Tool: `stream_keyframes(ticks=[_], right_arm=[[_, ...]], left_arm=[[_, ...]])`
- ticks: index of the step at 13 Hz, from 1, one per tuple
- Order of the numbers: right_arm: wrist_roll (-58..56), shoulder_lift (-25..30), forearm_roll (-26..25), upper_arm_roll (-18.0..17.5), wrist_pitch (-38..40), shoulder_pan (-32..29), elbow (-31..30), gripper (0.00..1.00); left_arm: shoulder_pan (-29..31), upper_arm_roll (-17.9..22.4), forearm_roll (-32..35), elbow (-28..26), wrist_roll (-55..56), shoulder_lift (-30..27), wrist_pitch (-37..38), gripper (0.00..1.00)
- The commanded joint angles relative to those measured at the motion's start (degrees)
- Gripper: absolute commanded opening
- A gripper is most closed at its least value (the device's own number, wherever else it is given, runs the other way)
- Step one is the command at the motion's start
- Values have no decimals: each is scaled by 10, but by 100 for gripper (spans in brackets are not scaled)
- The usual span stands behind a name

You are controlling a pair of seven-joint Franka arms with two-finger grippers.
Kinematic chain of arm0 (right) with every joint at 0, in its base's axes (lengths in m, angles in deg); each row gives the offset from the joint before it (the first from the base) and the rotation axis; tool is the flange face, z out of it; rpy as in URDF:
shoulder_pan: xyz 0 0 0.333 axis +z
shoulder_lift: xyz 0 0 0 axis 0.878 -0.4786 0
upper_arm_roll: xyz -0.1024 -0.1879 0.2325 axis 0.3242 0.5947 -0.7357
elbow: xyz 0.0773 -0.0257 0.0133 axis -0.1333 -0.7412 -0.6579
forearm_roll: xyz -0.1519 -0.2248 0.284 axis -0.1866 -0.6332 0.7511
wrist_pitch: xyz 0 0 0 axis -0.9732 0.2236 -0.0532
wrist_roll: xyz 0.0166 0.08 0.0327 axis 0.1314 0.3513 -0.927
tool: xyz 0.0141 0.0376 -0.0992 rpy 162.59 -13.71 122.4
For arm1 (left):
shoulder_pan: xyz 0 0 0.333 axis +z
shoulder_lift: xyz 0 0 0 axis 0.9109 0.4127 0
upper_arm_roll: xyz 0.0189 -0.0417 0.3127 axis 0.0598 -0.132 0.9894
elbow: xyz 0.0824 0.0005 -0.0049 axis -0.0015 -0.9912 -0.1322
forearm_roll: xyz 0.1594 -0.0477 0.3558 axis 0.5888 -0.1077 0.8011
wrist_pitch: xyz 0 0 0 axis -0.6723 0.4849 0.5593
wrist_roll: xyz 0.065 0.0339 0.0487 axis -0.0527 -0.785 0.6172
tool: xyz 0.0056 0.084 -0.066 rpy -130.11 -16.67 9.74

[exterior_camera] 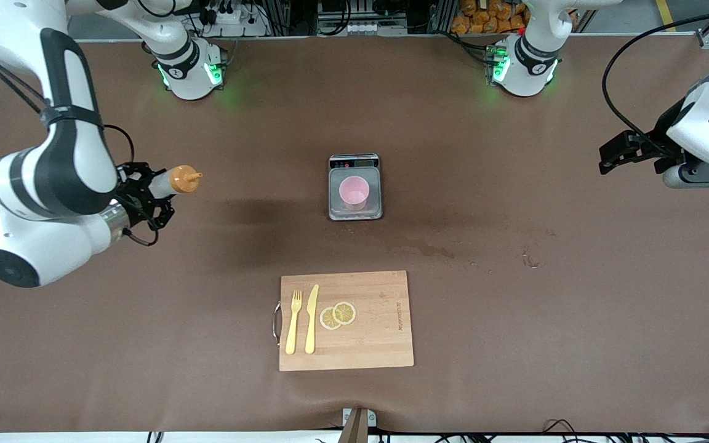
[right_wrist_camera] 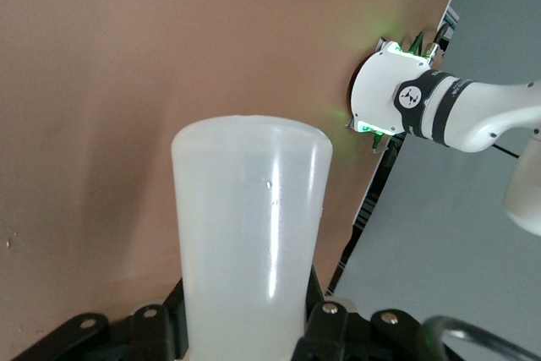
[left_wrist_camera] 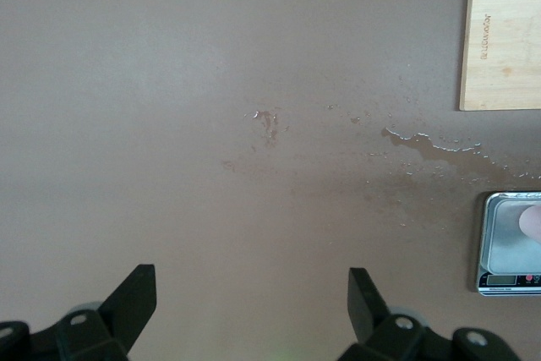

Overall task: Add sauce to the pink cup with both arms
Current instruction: 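Carry the sauce bottle back away from the scale with the right gripper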

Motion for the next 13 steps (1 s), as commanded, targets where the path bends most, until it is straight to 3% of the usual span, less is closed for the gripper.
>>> stream_keyframes(ticks=[1, 5, 13], right_arm=[[-57, 25, 23, -8, 13, -49, -30, 50], [-157, 18, 58, -7, 24, -128, -47, 50], [-343, -18, 74, -7, 24, -227, -74, 50]], left_arm=[[3, 0, -4, 0, -9, -4, 6, 100], [4, 0, -4, -1, -9, -4, 6, 100], [5, 0, -4, -2, -9, -4, 6, 100]])
